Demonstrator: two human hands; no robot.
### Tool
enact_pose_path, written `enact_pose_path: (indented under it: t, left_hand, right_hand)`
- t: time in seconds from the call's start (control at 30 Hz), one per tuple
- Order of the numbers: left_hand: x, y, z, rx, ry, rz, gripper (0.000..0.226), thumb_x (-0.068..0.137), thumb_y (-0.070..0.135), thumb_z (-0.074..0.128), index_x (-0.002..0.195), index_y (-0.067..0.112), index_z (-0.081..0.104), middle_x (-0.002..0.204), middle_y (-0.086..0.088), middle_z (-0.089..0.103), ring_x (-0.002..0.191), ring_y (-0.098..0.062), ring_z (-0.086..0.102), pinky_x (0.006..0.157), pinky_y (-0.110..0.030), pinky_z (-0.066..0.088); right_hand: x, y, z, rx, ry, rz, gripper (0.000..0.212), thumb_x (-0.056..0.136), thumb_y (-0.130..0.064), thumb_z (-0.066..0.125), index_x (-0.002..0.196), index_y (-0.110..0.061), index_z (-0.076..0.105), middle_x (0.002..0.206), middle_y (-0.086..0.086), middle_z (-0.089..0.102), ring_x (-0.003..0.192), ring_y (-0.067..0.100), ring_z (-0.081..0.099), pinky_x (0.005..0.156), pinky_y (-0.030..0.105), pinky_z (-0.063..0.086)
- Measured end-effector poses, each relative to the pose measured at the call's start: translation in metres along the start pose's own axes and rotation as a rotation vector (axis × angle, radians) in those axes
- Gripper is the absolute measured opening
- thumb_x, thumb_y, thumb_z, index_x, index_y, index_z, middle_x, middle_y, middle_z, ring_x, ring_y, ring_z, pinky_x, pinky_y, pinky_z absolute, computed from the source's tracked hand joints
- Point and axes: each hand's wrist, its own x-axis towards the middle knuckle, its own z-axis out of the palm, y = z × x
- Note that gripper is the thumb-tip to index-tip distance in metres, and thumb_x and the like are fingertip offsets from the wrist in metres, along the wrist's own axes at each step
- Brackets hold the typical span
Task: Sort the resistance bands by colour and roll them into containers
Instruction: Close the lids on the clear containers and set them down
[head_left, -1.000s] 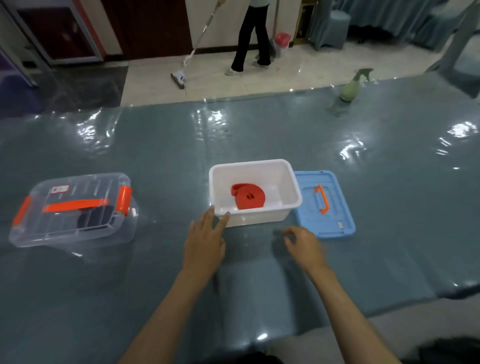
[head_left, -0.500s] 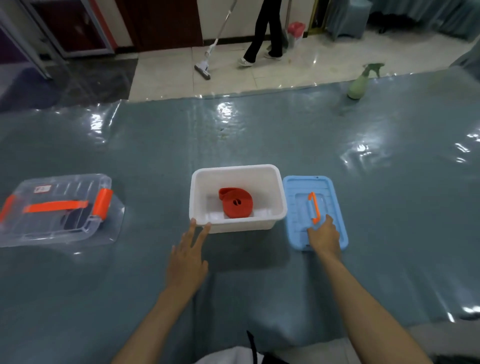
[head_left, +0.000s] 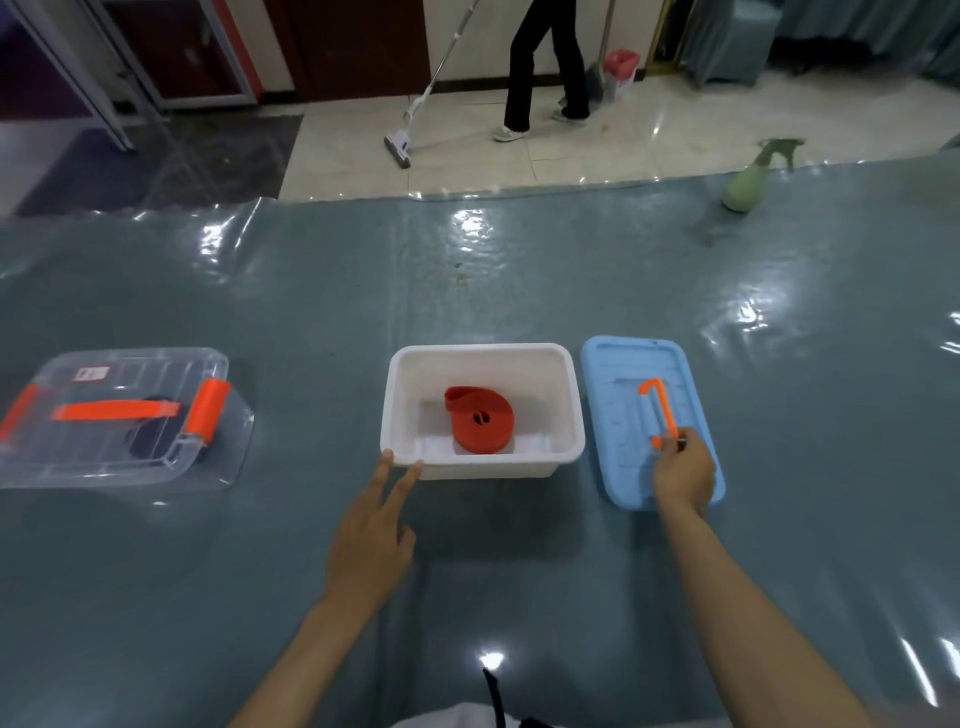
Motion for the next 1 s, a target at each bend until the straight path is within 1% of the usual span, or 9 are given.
enact_pose_path:
  t: [0.17,0.37,0.53,0.67,0.73,0.8,0.87,0.93,1.0]
  left_hand:
    - [0.005,-0.008,-0.008,-0.073,-0.028,0.037,0.078,0.095,0.012,0.067,0.159,0.042,0.035,0.173,0.010,0.013,0.148,-0.024,0.038,0.120,-0.040,0.035]
    - [0.025,-0.011,-0.017,-0.326,0.163,0.050,0.042,0.094,-0.004,0.064,0.128,0.021,0.072,0.153,0.010,0.040,0.134,-0.008,0.049,0.115,-0.031,0.040]
    - [0.059,0.005,-0.021,-0.539,0.412,-0.185,0.029,0.100,0.010,0.055,0.126,0.005,0.066,0.144,-0.011,0.051,0.139,-0.033,0.051,0.117,-0.043,0.040]
    - [0.089,0.012,-0.010,-0.580,0.049,-0.163,0.061,0.109,0.022,0.051,0.163,0.009,0.024,0.170,-0.007,0.018,0.159,-0.020,0.012,0.127,-0.030,0.009]
    - [0.097,0.009,-0.003,-0.557,0.010,-0.115,0.066,0.111,0.025,0.046,0.166,0.016,0.011,0.172,0.000,0.010,0.155,-0.007,0.004,0.126,-0.027,0.004]
    - [0.101,0.003,-0.001,-0.562,0.042,-0.134,0.061,0.112,0.028,0.041,0.166,0.021,0.013,0.171,0.006,0.012,0.153,-0.002,0.008,0.127,-0.028,0.006]
    - [0.107,-0.003,-0.001,-0.605,0.063,-0.157,0.057,0.112,0.026,0.041,0.165,0.021,0.020,0.170,0.009,0.019,0.155,-0.005,0.017,0.129,-0.031,0.012]
    - [0.111,-0.005,0.001,-0.644,0.090,-0.173,0.053,0.112,0.022,0.042,0.163,0.020,0.026,0.167,0.009,0.026,0.155,-0.011,0.027,0.128,-0.031,0.018]
    - [0.114,-0.003,0.002,-0.661,0.110,-0.192,0.051,0.112,0.019,0.042,0.162,0.020,0.030,0.164,0.012,0.029,0.153,-0.011,0.030,0.126,-0.029,0.020]
  right_hand:
    - [0.002,-0.042,-0.022,0.229,-0.005,-0.229,0.019,0.100,-0.034,0.057,0.088,-0.024,0.068,0.095,0.003,0.073,0.088,0.027,0.067,0.082,0.042,0.052]
    - [-0.023,-0.120,-0.020,0.124,-0.201,-0.621,0.011,0.097,-0.027,0.065,0.092,-0.023,0.073,0.091,-0.003,0.073,0.084,0.016,0.066,0.076,0.037,0.049]
    - [-0.061,-0.145,0.018,-0.149,-0.207,-0.875,0.003,0.092,-0.025,0.073,0.094,-0.024,0.075,0.088,0.000,0.068,0.082,0.024,0.067,0.065,0.034,0.044]
    - [-0.080,-0.136,0.038,-0.191,-0.170,-0.894,0.006,0.092,-0.026,0.074,0.097,-0.025,0.076,0.088,-0.001,0.076,0.081,0.024,0.072,0.065,0.033,0.050]
    - [-0.082,-0.125,0.042,-0.170,-0.140,-0.913,0.016,0.094,-0.026,0.071,0.109,-0.022,0.077,0.094,0.001,0.079,0.087,0.025,0.074,0.069,0.033,0.052]
    - [-0.079,-0.109,0.044,-0.161,-0.119,-0.969,0.030,0.098,-0.027,0.059,0.124,-0.021,0.073,0.120,0.005,0.076,0.112,0.026,0.071,0.087,0.034,0.051]
    - [-0.075,-0.091,0.044,-0.142,-0.135,-0.890,0.043,0.104,-0.032,0.044,0.144,-0.024,0.058,0.151,0.006,0.057,0.142,0.025,0.051,0.112,0.045,0.041]
    - [-0.080,-0.082,0.040,0.037,-0.266,-0.609,0.049,0.111,-0.040,0.036,0.158,-0.026,0.038,0.160,0.001,0.046,0.147,0.022,0.044,0.120,0.046,0.036]
    - [-0.086,-0.084,0.039,0.164,-0.330,-0.417,0.051,0.112,-0.040,0.035,0.162,-0.026,0.032,0.159,-0.003,0.046,0.144,0.019,0.047,0.117,0.033,0.037]
